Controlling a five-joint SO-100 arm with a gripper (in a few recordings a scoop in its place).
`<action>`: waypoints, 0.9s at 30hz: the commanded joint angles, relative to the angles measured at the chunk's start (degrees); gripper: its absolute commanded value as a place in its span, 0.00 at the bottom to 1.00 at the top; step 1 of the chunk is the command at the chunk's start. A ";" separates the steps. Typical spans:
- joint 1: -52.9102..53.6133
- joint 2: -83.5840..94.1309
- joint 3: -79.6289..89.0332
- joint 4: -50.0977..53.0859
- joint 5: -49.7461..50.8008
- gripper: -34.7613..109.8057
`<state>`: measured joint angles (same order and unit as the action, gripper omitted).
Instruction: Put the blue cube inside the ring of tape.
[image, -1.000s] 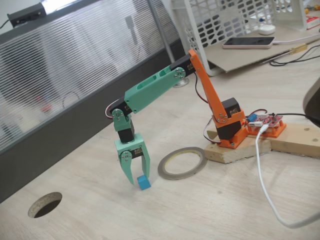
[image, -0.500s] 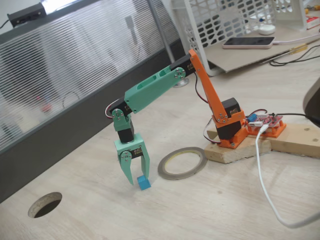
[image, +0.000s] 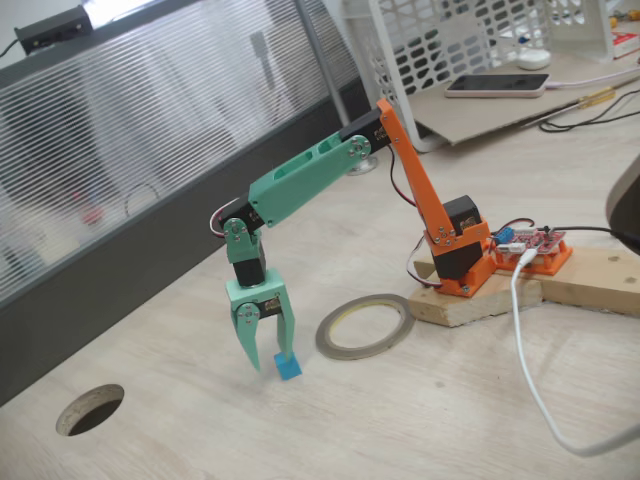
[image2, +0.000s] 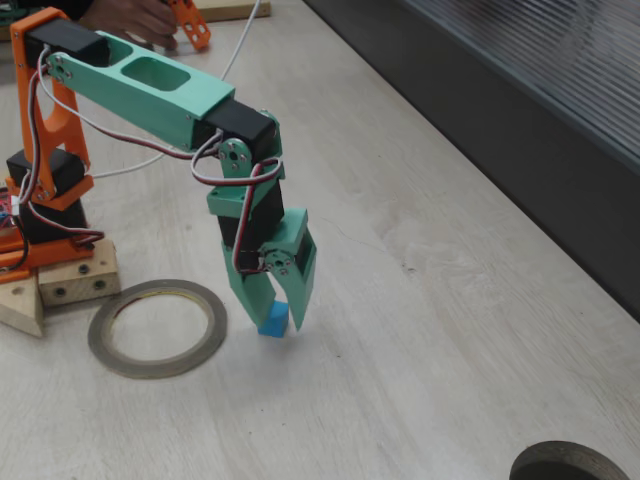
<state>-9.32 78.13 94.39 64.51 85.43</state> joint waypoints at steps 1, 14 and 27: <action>0.00 1.58 -0.70 -1.49 0.18 0.44; 0.00 1.67 -0.26 -1.49 0.26 0.43; -0.18 2.55 -0.26 -0.70 -4.57 0.44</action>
<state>-9.32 78.13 94.39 62.75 82.97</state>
